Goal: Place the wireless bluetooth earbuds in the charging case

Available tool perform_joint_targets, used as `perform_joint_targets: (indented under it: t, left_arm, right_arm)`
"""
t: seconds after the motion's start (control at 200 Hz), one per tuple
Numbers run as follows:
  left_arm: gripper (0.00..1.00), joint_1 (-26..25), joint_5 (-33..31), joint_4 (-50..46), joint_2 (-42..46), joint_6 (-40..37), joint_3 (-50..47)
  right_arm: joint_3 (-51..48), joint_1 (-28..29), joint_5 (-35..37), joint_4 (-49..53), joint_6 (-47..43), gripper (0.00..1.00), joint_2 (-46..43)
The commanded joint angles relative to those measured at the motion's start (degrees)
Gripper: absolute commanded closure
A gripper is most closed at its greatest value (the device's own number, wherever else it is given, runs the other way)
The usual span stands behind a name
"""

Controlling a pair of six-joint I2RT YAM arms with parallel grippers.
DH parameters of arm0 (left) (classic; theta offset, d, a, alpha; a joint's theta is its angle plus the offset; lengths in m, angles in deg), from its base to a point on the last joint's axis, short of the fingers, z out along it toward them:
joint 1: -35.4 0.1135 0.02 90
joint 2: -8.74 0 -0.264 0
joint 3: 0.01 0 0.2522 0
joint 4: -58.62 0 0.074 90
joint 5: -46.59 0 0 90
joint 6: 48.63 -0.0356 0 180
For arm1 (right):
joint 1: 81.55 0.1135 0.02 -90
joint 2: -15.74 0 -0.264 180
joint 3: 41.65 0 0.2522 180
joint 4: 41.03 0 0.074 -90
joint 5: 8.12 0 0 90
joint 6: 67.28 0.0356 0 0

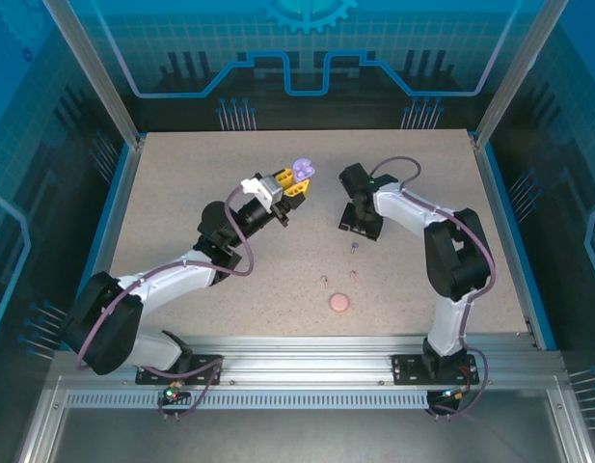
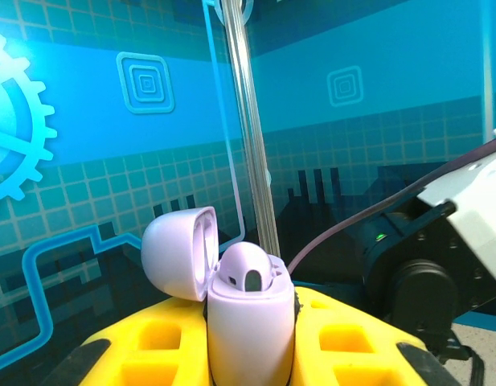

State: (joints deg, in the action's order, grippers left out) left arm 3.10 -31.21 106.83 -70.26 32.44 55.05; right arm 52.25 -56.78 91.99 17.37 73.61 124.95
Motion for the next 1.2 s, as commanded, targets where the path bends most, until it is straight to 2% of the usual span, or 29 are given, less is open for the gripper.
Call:
perform_joint_targets:
  t: [0.0,0.185,0.87,1.196]
  left_arm:
    - [1.0,0.4,-0.9,2.8,1.4,0.5,-0.6]
    - [1.0,0.4,-0.5,3.3,1.3,1.0,-0.6]
    - [1.0,0.6,-0.6,3.4,0.9,1.6,-0.5]
    - [1.0,0.7,-0.5,3.2,1.2,1.6,-0.7]
  right_arm:
    - [3.1,1.1,1.2,3.0,1.9,0.44,3.3]
    - [4.0,1.9,1.8,4.0,2.6,0.47,5.8]
    - [-2.1,2.3,1.0,1.9,3.9,0.54,5.0]
    - [-2.0,2.2,0.7,1.3,3.4,0.64,5.8]
